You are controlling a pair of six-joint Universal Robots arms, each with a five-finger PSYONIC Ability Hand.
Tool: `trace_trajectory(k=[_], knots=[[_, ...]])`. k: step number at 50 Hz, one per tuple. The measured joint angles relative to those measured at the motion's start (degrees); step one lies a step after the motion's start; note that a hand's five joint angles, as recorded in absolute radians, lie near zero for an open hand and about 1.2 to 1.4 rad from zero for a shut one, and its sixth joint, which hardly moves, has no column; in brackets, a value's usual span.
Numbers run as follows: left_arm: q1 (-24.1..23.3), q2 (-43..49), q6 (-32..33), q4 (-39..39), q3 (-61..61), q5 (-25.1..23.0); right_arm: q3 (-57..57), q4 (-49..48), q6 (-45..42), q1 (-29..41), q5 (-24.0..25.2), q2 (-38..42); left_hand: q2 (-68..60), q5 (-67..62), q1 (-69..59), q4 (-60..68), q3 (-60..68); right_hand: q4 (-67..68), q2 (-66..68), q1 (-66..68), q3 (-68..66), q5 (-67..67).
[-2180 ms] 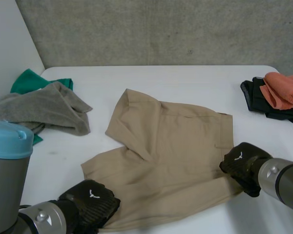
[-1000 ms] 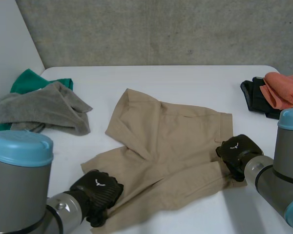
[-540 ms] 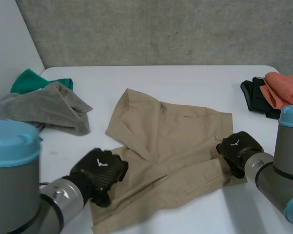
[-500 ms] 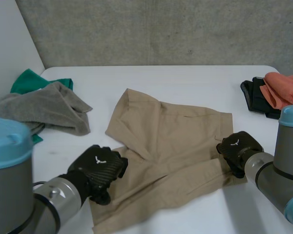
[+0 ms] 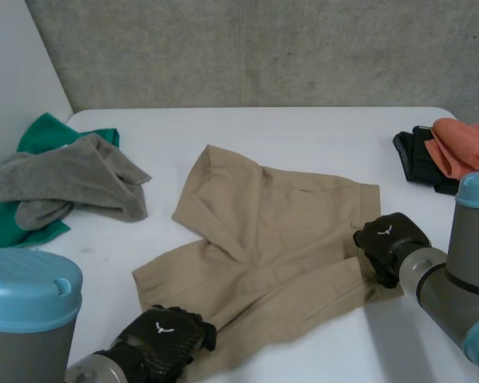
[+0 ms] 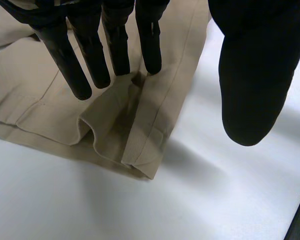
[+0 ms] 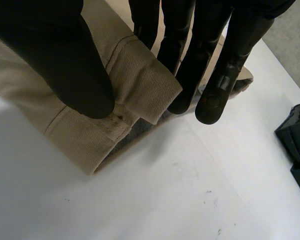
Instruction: Fold the laundry.
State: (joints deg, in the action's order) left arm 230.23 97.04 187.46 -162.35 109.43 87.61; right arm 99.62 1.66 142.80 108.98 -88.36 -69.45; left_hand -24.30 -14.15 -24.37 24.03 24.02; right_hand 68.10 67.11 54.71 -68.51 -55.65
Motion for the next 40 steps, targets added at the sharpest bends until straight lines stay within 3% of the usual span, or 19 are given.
trace_trajectory(k=[13,22,25,27,28,36,40], knots=[[0.2,5.3,0.3,-5.1,-0.7,0.5,0.1,-0.2,-0.1,0.0,0.0,-0.1,-3.0,-3.6,-2.7,3.7,3.5,0.0,0.0,0.0,0.0,0.0],[0.0,8.8,1.4,-9.5,-0.8,5.9,0.1,-0.2,0.0,-0.1,0.0,-0.1,-7.5,-7.6,-7.8,7.7,7.5,0.0,0.0,0.0,0.0,0.0],[-0.1,9.2,3.3,-12.6,-0.4,7.6,0.2,-0.2,0.0,-0.1,0.0,-0.1,-31.7,-33.5,-30.7,33.9,33.6,0.0,0.0,0.0,0.0,0.0],[-0.2,9.2,4.2,-13.8,-0.3,8.1,0.2,-0.3,0.0,-0.1,0.0,-0.1,-31.7,-33.5,-30.7,33.9,33.6,0.0,0.0,0.0,0.0,0.0],[-0.3,9.2,4.7,-14.4,-0.2,8.5,0.3,-0.3,0.0,-0.1,0.0,-0.2,-42.8,-42.6,-40.8,43.8,43.0,0.0,0.0,0.0,0.0,0.0],[-1.4,7.2,7.7,-14.8,-1.1,10.0,0.0,0.4,-0.3,-0.1,0.0,-1.2,-43.9,-42.6,-40.8,44.4,43.7,0.0,0.0,0.0,0.0,0.0],[-1.5,-0.1,10.3,-11.8,-4.2,11.4,-1.9,4.0,-1.7,-0.2,0.1,-6.4,-43.9,-42.6,-40.8,44.4,43.8,0.0,0.0,0.0,0.0,0.0]])
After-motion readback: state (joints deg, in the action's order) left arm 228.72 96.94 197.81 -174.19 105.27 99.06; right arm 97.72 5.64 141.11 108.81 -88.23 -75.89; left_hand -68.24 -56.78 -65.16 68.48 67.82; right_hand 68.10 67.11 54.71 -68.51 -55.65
